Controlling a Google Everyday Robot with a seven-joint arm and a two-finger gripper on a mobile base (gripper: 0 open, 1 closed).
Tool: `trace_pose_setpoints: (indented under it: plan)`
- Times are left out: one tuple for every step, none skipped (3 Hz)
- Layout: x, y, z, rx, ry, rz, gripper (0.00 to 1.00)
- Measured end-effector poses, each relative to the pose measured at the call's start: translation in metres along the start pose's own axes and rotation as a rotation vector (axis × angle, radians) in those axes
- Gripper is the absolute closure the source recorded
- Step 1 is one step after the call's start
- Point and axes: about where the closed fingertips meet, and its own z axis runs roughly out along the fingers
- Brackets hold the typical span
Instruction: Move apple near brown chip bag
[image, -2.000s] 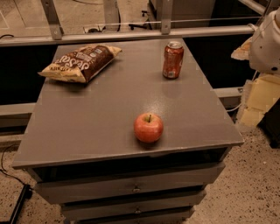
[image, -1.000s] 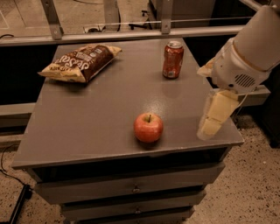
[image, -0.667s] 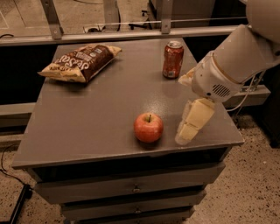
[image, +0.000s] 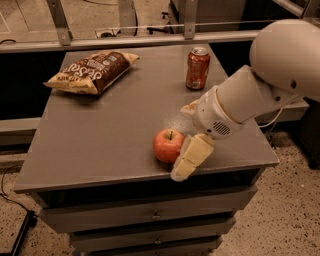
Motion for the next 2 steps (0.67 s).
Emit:
trace_pose_setpoints:
  plan:
    - [-0.0010,0.0065,0.0195,-0.009,-0.015,0.016,0.00]
    - [-0.0031,0.0097,0.0293,-0.014,-0.040,0.025,0.16]
